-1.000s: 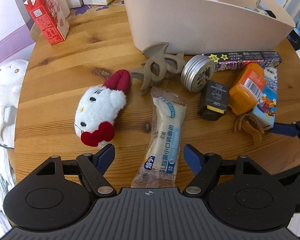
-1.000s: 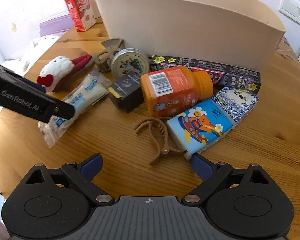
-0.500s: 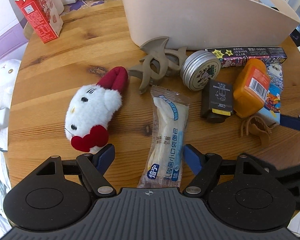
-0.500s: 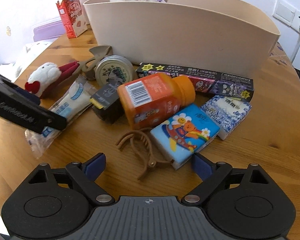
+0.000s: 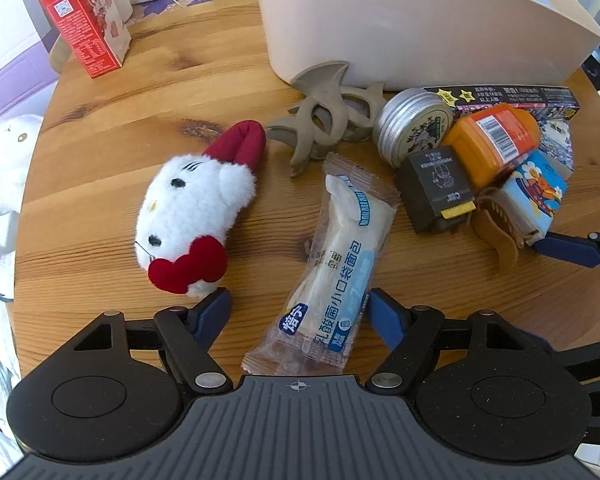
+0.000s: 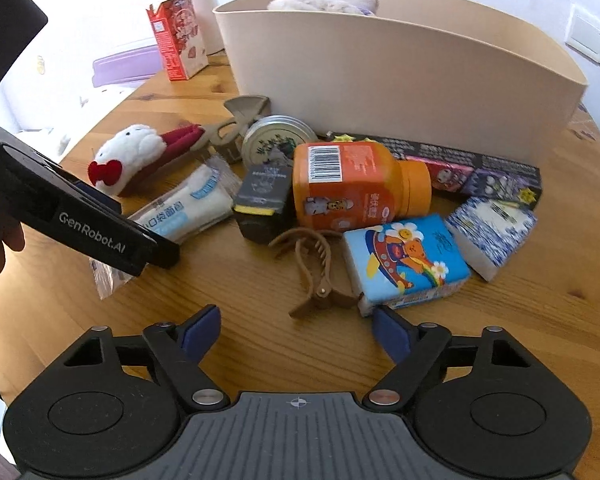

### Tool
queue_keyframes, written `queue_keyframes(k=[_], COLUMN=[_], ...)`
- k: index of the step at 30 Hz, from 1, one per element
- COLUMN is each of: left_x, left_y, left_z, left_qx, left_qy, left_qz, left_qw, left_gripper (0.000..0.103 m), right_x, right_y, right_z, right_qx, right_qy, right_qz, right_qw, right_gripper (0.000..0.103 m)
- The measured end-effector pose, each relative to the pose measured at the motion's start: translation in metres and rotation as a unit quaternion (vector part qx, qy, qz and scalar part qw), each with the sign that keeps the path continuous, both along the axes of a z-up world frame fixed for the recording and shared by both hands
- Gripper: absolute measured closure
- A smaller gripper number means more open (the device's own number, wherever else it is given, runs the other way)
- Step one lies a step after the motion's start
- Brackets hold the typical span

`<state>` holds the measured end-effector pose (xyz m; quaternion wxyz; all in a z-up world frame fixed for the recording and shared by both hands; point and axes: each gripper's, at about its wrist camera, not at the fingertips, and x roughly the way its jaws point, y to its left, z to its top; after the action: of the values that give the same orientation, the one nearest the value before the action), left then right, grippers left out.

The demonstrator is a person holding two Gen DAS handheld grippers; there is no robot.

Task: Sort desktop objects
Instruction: 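Withdraw both tools from the basket back toward the table items, then grasp the bread packet with the left tool while the right tool grasps the brown hair clip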

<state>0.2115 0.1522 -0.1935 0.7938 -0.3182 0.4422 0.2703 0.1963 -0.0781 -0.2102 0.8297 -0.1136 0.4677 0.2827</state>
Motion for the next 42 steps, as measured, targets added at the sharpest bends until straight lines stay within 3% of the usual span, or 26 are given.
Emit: queue_keyframes(k=[4,8,21,31,36,37,39,41,42], left_x=[0.0,0.0,-0.012,-0.015,-0.008,-0.007,-0.006,-0.005,-0.003], left_y=[0.001,0.002,0.003,0.006,0.009,0.008,0.007,0.004,0.002], left_z=[0.001,0.0,-0.004,-0.002,-0.001,0.0,0.002,0.005,0.006], left_qx=[0.0,0.0,-0.011,-0.005,0.011,0.016,0.028,0.036,0.04], left_qy=[-0.001,-0.001,-0.011,-0.017,-0.03,-0.034,-0.047,-0.056,-0.056], left_qz=[0.002,0.005,0.034,0.035,0.029,0.024,0.017,0.013,0.008], left_qw=[1.0,1.0,0.9993,0.9992,0.9991,0.999,0.9984,0.9977,0.9976], left_gripper=[0.026,0.026,0.026,0.026,0.026,0.03,0.041,0.062,0.063], right_x=[0.002,0.003,0.001,0.022,0.025,0.025,0.025,0.025,0.024], right_y=[0.005,0.002,0.021,0.036,0.034,0.035,0.035,0.034,0.032], right_z=[-0.001,0.004,0.035,0.01,0.004,0.004,0.004,0.005,0.006], right_qx=[-0.016,-0.014,0.007,-0.048,-0.05,-0.051,-0.049,-0.05,-0.048], right_qy=[-0.012,0.001,-0.044,-0.007,-0.007,-0.01,-0.01,-0.01,-0.008], right_qz=[0.002,-0.025,0.017,0.028,0.013,0.014,0.016,0.014,0.012], right_qw=[1.0,1.0,0.999,0.998,0.999,0.999,0.999,0.999,0.999], right_gripper=[0.024,0.038,0.039,0.04,0.049,0.053,0.072,0.084,0.085])
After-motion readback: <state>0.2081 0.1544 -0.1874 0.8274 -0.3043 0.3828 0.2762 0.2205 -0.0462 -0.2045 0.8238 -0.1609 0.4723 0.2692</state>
